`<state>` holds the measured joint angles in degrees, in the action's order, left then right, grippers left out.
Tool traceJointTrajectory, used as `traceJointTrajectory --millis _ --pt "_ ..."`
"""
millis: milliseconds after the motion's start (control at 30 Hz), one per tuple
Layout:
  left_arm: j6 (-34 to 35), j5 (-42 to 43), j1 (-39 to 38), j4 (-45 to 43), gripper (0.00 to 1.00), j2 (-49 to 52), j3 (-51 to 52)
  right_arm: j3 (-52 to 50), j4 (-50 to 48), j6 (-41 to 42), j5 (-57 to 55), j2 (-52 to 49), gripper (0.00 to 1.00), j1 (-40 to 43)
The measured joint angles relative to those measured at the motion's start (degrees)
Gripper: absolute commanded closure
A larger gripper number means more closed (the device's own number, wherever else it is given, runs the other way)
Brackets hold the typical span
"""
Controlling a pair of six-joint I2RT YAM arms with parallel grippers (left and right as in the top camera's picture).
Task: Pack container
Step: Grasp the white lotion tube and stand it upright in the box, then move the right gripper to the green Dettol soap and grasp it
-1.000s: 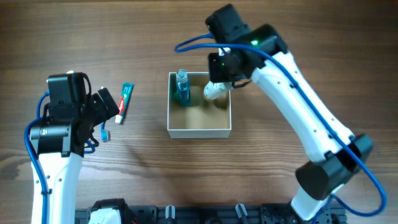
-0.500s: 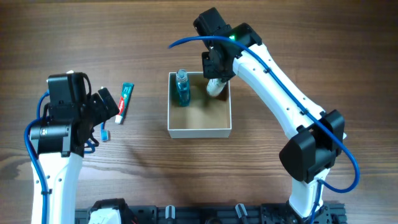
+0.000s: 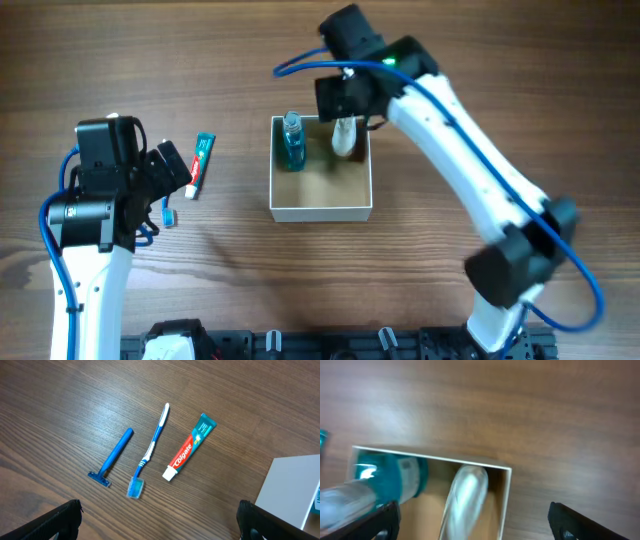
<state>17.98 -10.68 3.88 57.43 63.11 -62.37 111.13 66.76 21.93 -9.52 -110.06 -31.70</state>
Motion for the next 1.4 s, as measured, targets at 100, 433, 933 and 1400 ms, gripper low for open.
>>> traceJointTrajectory --millis 100,433,933,1400 --pt "0.0 0.0 0.0 0.0 0.0 0.0 0.0 0.0 0.3 5.6 -1.1 9.3 0.0 3.6" --pt "0.0 0.0 0.0 0.0 0.0 0.0 0.0 -3.8 19.0 25.2 -3.0 20.7 0.0 36.1" --pt "0.0 0.0 0.0 -0.2 0.0 0.0 -0.1 -53.4 -9.0 15.2 7.9 35.8 0.0 61.6" --pt "0.0 0.2 0.0 -0.2 0.0 0.0 -0.1 -56.9 -17.3 -1.3 10.0 17.9 0.0 66.7"
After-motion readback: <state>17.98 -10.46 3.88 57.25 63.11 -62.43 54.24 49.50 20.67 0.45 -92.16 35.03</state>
